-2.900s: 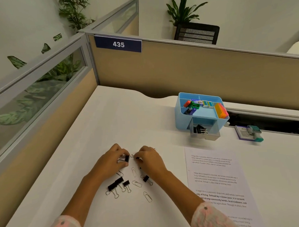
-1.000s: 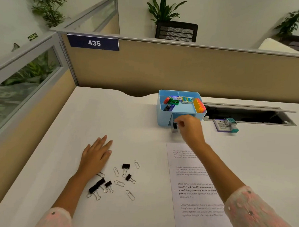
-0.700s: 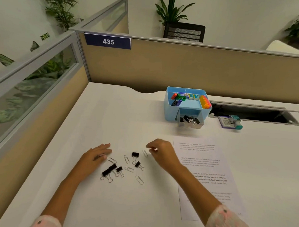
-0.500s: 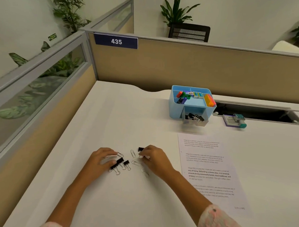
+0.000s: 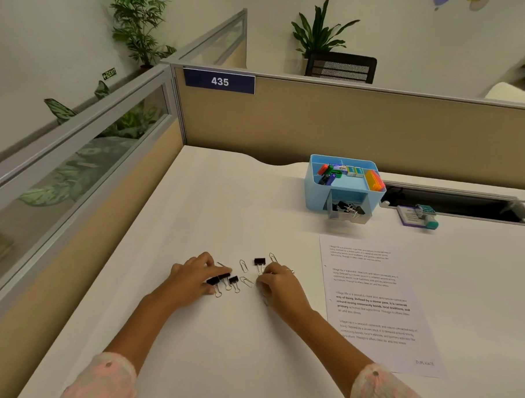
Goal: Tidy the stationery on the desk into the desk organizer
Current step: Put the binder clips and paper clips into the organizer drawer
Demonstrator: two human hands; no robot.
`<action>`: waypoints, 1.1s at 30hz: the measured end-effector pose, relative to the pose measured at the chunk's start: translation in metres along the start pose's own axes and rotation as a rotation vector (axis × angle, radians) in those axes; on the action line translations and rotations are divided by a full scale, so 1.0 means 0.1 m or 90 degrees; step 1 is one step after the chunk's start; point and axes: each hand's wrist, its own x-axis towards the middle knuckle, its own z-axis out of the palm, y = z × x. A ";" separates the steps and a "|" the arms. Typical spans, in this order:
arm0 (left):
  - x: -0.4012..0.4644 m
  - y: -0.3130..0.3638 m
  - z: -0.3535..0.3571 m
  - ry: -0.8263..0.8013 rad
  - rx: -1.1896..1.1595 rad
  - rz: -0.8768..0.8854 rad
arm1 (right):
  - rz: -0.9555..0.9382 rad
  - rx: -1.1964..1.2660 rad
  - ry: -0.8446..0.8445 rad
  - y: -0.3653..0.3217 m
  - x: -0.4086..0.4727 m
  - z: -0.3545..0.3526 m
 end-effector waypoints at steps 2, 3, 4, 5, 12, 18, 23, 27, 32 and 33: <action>0.02 0.01 0.00 0.007 0.000 0.022 | 0.041 0.048 0.032 0.02 -0.03 0.00; 0.03 0.01 0.00 0.012 0.008 0.033 | 0.069 0.082 0.044 0.03 -0.05 -0.01; 0.03 0.01 0.01 0.017 0.019 0.042 | 0.100 0.122 0.056 0.03 -0.06 -0.02; 0.04 0.01 0.01 0.023 0.031 0.048 | 0.131 0.164 0.070 0.03 -0.07 -0.04; 0.06 0.01 0.05 0.044 0.028 0.039 | 0.425 0.561 0.117 0.00 -0.16 -0.22; 0.05 0.10 0.02 0.034 0.012 0.026 | 0.647 1.000 0.044 -0.07 -0.13 -0.34; -0.02 0.26 -0.02 0.071 -0.046 0.022 | 0.650 1.081 0.036 -0.13 -0.18 -0.32; -0.08 0.54 0.01 0.077 -0.262 0.028 | 0.583 1.013 -0.002 -0.18 -0.20 -0.29; -0.04 0.84 0.18 0.072 -0.307 0.047 | 0.516 1.046 -0.067 -0.19 -0.26 -0.25; -0.03 0.86 0.21 0.081 -0.305 0.052 | 0.505 1.057 -0.075 -0.19 -0.27 -0.25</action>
